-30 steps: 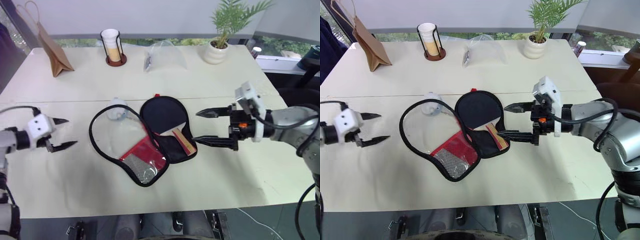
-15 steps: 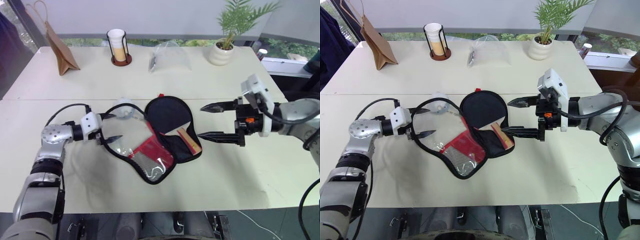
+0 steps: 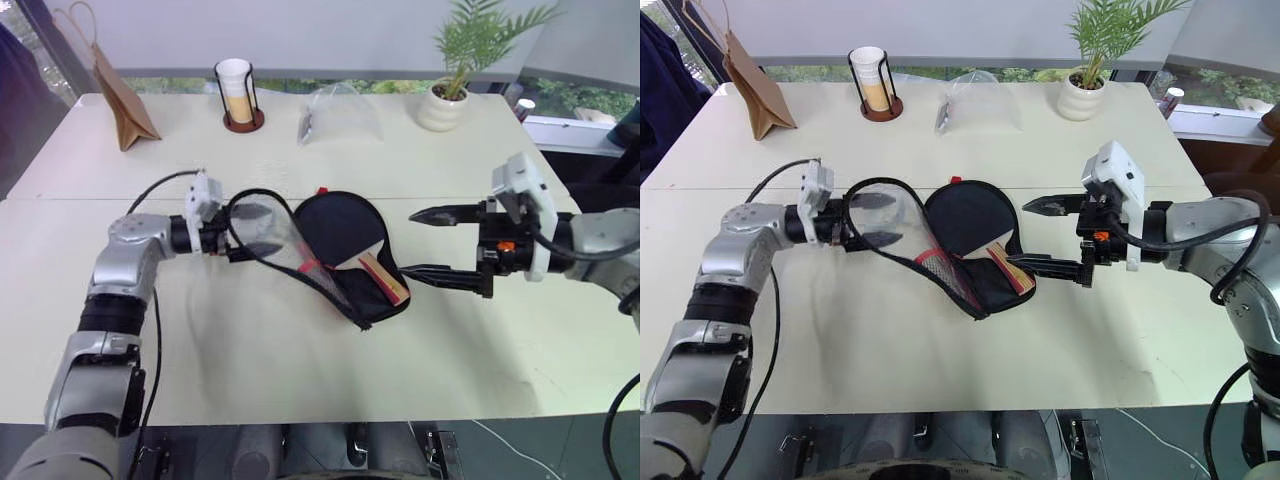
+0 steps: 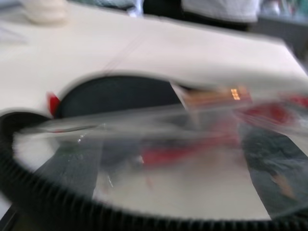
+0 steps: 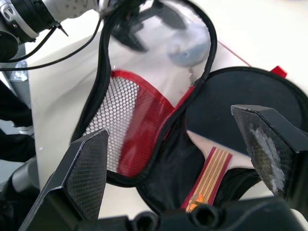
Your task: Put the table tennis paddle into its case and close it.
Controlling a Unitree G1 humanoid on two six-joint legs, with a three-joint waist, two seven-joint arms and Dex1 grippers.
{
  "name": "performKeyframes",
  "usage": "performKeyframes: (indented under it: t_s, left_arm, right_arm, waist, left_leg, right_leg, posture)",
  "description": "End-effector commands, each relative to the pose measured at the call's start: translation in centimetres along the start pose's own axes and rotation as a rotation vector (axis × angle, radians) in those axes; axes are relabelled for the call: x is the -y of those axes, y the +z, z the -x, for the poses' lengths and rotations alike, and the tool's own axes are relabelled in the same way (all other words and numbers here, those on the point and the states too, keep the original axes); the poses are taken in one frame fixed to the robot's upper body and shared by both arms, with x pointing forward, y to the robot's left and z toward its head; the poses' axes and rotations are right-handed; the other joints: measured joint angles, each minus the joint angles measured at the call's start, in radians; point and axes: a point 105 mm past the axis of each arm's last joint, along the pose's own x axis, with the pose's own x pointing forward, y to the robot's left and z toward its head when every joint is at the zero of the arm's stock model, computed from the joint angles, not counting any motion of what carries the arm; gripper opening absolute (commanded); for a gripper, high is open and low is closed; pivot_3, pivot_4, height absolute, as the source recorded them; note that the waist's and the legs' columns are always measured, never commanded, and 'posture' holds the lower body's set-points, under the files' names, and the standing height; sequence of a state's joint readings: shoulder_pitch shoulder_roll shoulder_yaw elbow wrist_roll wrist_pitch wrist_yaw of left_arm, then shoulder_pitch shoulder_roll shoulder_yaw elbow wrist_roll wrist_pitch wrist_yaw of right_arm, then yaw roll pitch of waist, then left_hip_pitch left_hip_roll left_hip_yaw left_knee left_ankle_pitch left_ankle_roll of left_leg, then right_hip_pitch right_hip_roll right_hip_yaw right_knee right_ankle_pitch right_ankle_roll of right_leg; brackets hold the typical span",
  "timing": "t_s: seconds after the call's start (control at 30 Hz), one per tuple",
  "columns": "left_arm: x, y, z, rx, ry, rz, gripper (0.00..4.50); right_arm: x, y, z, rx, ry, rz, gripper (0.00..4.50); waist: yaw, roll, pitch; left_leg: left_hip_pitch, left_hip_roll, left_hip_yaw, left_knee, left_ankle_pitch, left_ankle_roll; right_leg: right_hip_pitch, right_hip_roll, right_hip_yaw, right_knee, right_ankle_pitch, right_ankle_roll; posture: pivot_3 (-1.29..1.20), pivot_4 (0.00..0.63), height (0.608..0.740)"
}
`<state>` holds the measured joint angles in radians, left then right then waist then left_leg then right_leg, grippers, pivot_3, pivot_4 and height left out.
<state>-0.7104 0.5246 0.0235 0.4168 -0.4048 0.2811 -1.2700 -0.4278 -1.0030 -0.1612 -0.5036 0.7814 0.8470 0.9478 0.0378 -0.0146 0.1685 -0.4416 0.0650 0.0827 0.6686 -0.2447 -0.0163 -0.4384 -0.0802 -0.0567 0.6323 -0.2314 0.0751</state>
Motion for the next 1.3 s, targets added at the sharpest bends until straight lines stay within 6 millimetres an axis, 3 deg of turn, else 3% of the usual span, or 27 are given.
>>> performKeyframes:
  t_s: [0.03, 0.27, 0.5, 0.6, 0.8, 1.03, 1.3]
  left_arm:
    - [-0.2, 2.4, -1.9, 0.089, 0.030, -0.014, 4.50]
    - [0.6, 3.9, -6.0, 0.135, 0.000, -0.040, 4.50]
    - [1.0, 2.4, -6.8, 0.032, -0.001, -0.133, 4.50]
    - [1.2, 2.2, -5.9, 0.025, -0.009, -0.128, 4.50]
    - [1.2, 3.7, -2.4, 0.029, 0.023, -0.108, 4.50]
    - [1.1, 4.7, 1.9, 0.037, 0.187, -0.104, 4.50]
    - [2.0, 4.1, 2.7, 0.034, 0.268, -0.094, 4.50]
  right_arm:
    - [0.4, 1.2, 0.4, 0.044, -0.050, 0.044, 4.45]
    - [1.9, 1.7, 0.5, 0.053, -0.130, 0.076, 4.45]
    - [3.0, 1.6, 0.4, 0.040, -0.179, 0.076, 4.45]
    - [2.9, 0.7, -0.8, 0.024, -0.174, 0.050, 4.45]
    - [3.5, -4.5, -3.2, -0.114, -0.199, -0.200, 4.45]
    - [2.8, -9.5, -3.8, -0.247, -0.176, -0.383, 4.45]
    - [1.9, -12.3, -4.2, -0.298, -0.110, -0.540, 4.45]
  waist:
    - [0.000, 0.000, 0.000]
    - [-0.003, -0.001, 0.000]
    - [-0.001, -0.001, 0.000]
    - [-0.005, -0.001, 0.000]
    - [-0.012, -0.001, 0.000]
    - [-0.010, -0.001, 0.000]
    - [-0.026, -0.001, 0.000]
  left_leg:
    - [0.000, 0.000, 0.000, 0.000, 0.000, 0.000]
    - [0.000, 0.000, 0.000, 0.000, 0.000, 0.000]
    - [0.001, 0.000, 0.000, 0.000, 0.000, 0.000]
    - [0.001, 0.000, 0.000, 0.000, 0.000, 0.000]
    - [0.000, 0.000, -0.001, 0.000, 0.000, 0.000]
    - [0.000, 0.000, -0.001, 0.000, 0.000, 0.000]
    - [0.002, 0.000, -0.002, 0.000, 0.000, 0.000]
  right_leg:
    - [0.000, 0.000, 0.000, 0.000, 0.000, 0.000]
    - [0.000, 0.001, 0.000, 0.000, 0.002, 0.003]
    - [0.001, 0.001, 0.000, 0.000, 0.002, 0.003]
    - [0.000, 0.001, 0.000, 0.000, 0.002, 0.003]
    - [0.000, 0.001, 0.000, 0.000, 0.002, 0.003]
    - [0.001, 0.001, 0.000, 0.000, 0.002, 0.003]
    - [0.003, 0.001, 0.000, 0.000, 0.002, 0.003]
  posture:
    - [0.00, 0.150, 0.740]
    - [0.00, 0.150, 0.740]
    - [0.00, 0.150, 0.740]
    - [0.00, 0.150, 0.740]
    - [0.00, 0.150, 0.740]
    - [0.00, 0.150, 0.740]
    - [0.00, 0.150, 0.740]
